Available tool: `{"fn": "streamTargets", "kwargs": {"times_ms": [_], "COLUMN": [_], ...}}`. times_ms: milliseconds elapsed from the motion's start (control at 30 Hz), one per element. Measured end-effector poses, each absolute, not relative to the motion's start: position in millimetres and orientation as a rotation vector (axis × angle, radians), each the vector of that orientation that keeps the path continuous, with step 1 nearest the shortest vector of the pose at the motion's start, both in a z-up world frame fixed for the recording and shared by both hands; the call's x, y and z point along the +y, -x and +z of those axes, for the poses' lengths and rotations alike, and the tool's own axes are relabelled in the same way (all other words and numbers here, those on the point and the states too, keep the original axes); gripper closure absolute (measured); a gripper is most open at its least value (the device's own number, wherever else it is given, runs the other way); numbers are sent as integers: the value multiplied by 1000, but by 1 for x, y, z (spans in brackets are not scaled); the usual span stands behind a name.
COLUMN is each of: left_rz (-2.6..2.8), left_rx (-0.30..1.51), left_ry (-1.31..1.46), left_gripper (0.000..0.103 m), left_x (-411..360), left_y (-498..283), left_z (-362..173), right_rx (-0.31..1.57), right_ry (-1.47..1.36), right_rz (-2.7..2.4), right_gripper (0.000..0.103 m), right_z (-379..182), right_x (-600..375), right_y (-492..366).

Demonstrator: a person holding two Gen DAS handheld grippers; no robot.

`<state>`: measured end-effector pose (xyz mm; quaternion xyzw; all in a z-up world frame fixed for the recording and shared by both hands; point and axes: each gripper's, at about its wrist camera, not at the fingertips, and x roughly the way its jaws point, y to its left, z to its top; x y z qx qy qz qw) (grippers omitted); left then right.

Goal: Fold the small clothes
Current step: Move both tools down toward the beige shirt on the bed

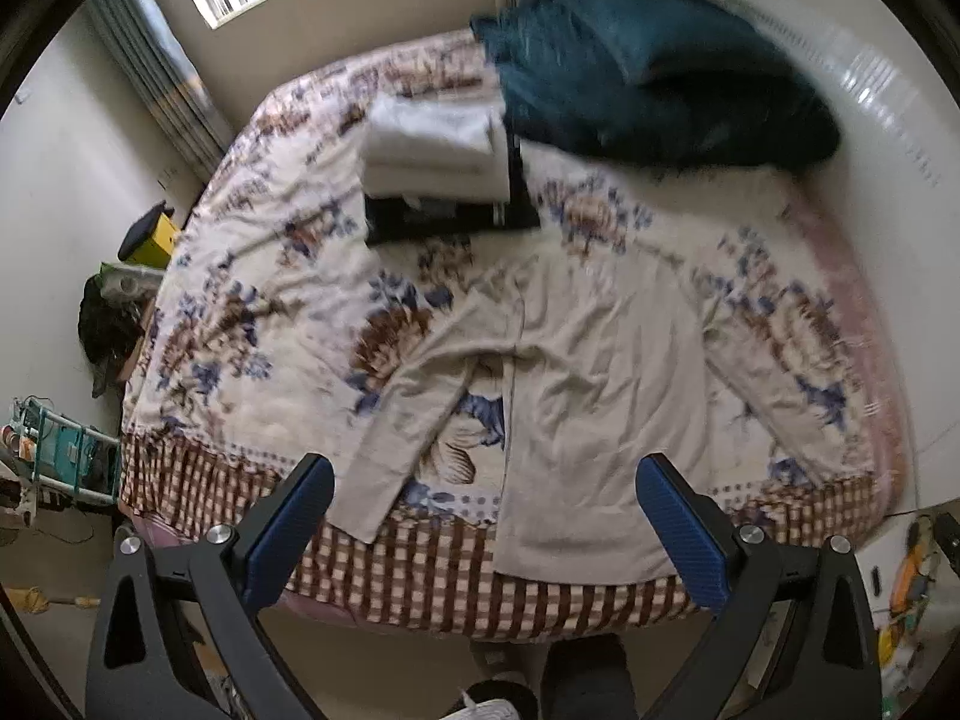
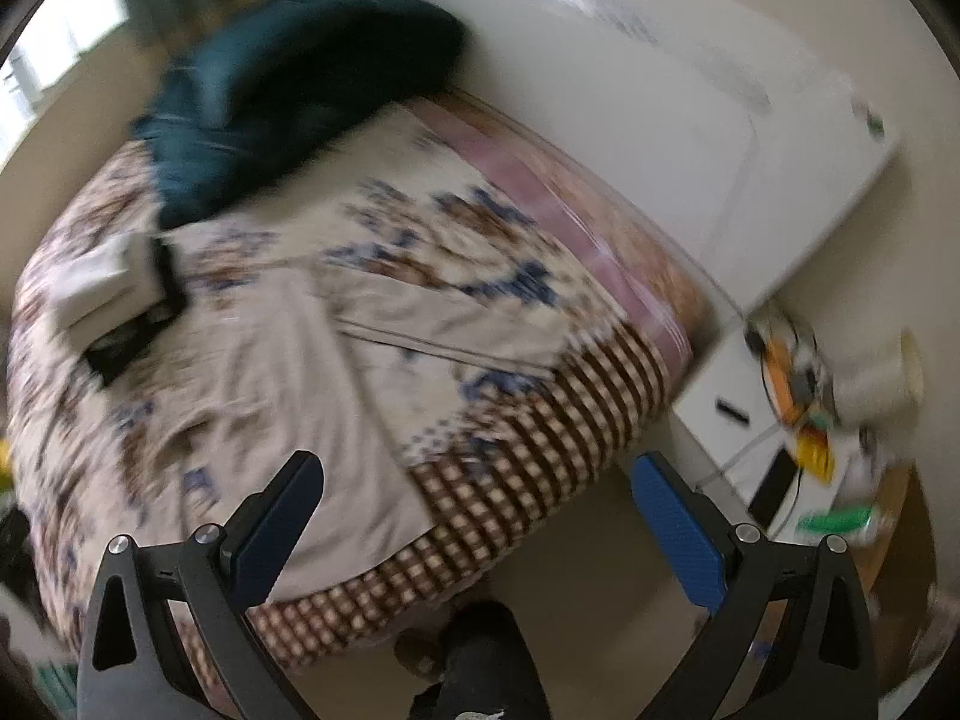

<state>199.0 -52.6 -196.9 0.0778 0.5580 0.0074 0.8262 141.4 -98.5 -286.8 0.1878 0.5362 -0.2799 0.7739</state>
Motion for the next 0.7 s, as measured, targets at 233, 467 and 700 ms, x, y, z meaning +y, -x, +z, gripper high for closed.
{"fn": "streamTargets", "kwargs": {"times_ms": [233,467,700], "left_rz": [75,116,118], "left_rx": [1282,1420,1475], "left_ry": [-237,-257,-309], "left_gripper": [0,0,0], "left_x": [-108,-153,-181], "left_y": [-269,-323,-347], "left_z": [-315,-433,-510], "right_rx": [1247,1285,1151], "right_ry": [-579,-890,-1161], "right_rz": [-739,-880,-914], "right_gripper": [0,0,1], "right_z": [-439,-572,-648], "right_x": [-204,-289,-328], "right_y": [-196,-189,-175]}}
